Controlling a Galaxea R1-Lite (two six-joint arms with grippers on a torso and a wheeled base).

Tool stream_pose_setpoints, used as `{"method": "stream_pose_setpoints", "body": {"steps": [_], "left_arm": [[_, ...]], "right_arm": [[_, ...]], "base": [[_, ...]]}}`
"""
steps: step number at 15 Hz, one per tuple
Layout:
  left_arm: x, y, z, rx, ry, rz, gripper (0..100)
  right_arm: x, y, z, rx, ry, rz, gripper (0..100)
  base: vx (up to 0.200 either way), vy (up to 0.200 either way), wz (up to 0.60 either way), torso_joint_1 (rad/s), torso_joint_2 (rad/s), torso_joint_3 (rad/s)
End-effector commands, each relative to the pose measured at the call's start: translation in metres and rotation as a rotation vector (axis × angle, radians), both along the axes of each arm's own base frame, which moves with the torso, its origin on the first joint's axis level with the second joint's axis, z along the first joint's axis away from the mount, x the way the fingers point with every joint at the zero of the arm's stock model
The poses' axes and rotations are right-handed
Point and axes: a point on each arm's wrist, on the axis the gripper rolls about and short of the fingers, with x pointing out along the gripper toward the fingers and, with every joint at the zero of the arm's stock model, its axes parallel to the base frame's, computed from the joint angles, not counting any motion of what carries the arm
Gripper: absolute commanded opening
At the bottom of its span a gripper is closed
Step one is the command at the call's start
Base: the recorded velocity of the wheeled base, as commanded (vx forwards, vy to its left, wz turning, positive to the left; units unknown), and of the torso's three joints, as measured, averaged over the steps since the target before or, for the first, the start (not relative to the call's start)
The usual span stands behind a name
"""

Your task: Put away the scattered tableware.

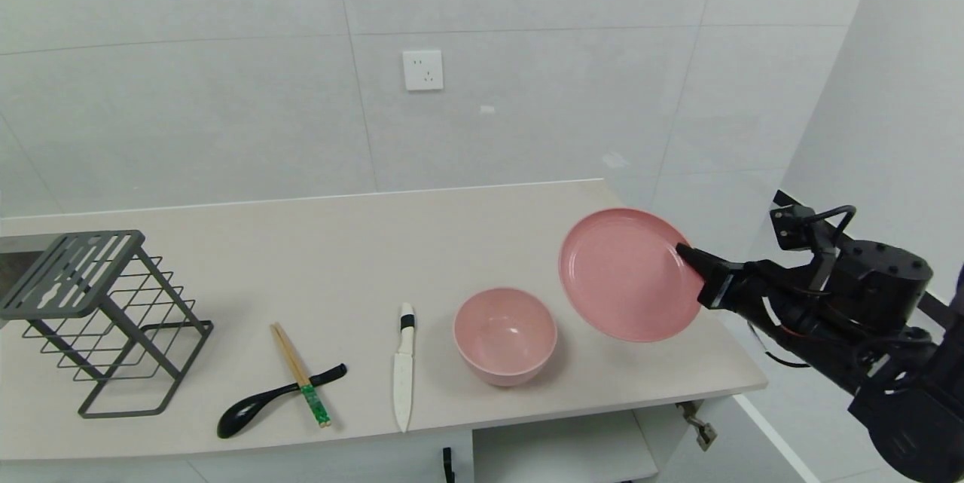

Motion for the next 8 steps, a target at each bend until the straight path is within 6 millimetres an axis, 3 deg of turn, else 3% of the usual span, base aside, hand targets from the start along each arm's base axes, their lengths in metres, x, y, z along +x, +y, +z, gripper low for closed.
{"method": "stream_pose_setpoints", "body": {"steps": [1,4,8], "left_arm": [[-0.001,0.000,0.004,-0.008,-0.038,-0.007,100],[-0.005,-0.003,0.015,-0.011,-0.005,-0.144,100],[-0.006,-0.005,0.063,-0.201,0.122,-0.388,100]], "right_arm": [[-0.018,-0.003,0.030,0.019,-0.095,0.000,0],[-0.032,-0.006,0.032,0.011,-0.087,-0.001,0],[-0.051,-0.010,0.029,-0.022,-0.064,0.003,0]], "base": [[0.000,0.000,0.00,0.000,0.00,0.000],[0.000,0.000,0.00,0.000,0.00,0.000],[0.000,0.000,0.00,0.000,0.00,0.000]]}}
